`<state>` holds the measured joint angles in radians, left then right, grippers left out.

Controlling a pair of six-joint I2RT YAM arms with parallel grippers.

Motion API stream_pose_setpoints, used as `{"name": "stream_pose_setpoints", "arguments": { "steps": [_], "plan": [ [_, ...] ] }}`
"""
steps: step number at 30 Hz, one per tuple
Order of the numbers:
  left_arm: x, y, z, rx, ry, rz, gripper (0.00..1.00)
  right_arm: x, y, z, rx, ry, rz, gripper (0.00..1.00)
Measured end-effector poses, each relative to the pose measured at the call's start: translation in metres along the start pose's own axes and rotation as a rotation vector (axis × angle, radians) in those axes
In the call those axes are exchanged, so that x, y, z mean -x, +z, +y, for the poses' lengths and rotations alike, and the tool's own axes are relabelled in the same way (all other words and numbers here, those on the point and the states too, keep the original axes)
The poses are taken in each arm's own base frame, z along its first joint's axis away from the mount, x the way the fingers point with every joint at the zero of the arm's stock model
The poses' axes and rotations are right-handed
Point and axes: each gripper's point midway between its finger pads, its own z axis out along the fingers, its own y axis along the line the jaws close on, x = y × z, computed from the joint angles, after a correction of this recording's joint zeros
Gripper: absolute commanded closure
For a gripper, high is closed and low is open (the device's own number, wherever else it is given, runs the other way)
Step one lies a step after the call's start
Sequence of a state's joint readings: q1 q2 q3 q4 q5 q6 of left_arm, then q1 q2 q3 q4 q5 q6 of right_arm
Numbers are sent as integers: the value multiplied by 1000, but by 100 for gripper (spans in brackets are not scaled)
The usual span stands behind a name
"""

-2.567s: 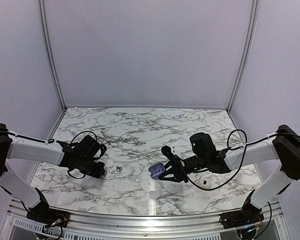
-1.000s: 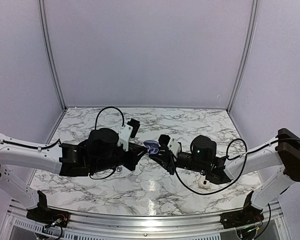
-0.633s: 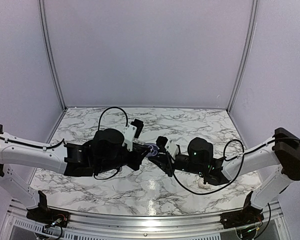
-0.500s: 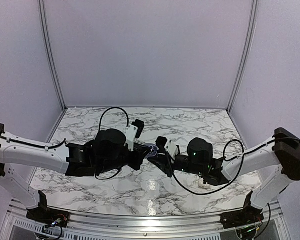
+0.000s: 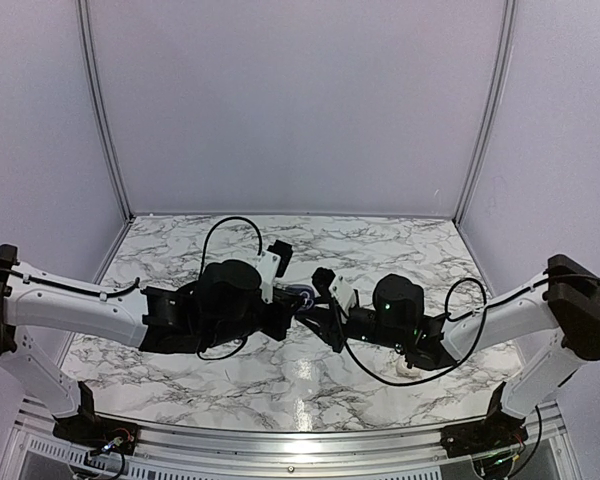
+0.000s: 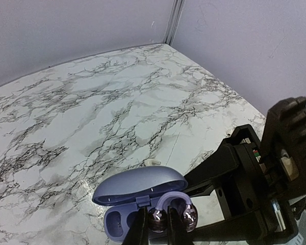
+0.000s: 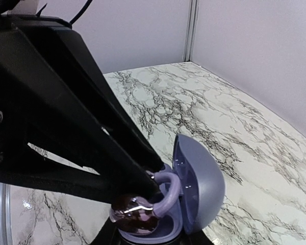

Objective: Insert the wireless bluetooth earbuds into the charging case
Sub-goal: Insert the right earbud into the right side groove of the charging case.

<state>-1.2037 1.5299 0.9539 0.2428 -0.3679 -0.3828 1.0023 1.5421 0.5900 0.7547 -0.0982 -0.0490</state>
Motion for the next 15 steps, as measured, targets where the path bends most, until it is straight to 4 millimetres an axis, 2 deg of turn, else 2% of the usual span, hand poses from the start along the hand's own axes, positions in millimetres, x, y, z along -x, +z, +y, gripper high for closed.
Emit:
{"name": "stream_pose_setpoints", "arguments": {
  "steps": [15],
  "plan": [
    [1,12,-1,33,-3,18,94,0,1,-2,-8,18,1,100]
  ]
}}
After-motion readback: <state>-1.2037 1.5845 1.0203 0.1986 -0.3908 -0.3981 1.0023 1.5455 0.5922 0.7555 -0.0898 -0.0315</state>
